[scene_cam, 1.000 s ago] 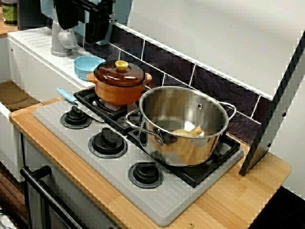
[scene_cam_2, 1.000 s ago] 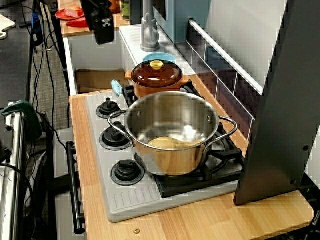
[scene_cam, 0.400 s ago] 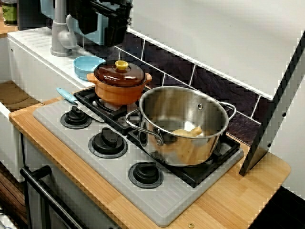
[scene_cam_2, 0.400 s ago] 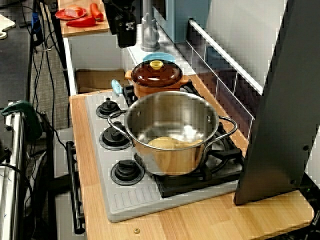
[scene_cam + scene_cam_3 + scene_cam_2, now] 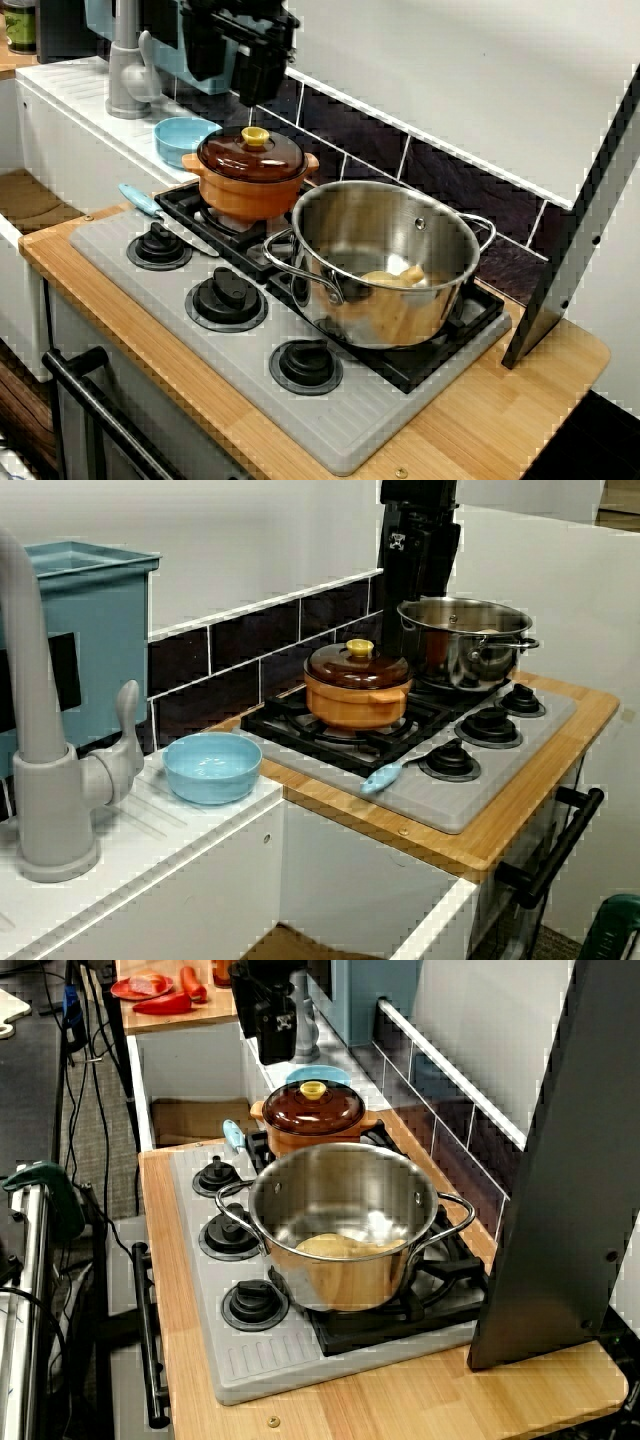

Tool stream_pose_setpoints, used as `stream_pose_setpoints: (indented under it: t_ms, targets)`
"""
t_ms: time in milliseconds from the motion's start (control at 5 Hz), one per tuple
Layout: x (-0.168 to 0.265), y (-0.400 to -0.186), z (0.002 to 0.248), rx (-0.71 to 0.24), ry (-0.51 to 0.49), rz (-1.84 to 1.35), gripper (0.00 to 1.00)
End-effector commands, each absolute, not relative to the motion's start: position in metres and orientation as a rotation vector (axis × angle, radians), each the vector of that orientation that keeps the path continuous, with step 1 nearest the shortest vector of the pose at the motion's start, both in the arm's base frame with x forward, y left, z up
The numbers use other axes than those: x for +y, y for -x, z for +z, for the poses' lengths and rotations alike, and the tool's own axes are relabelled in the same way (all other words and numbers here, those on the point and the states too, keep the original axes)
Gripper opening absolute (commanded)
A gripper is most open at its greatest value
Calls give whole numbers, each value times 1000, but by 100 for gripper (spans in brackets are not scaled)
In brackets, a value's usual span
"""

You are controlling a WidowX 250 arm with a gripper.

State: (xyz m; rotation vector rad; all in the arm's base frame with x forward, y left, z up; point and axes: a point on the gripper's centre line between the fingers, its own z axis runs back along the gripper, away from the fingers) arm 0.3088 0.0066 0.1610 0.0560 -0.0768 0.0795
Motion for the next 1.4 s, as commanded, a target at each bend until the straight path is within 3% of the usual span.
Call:
stream_pose_setpoints:
  t_ms: [0,1200]
  targets:
    - [6,-331,163,-105,-64,64,100]
    - [17,-355,137,-49,-62,68,100]
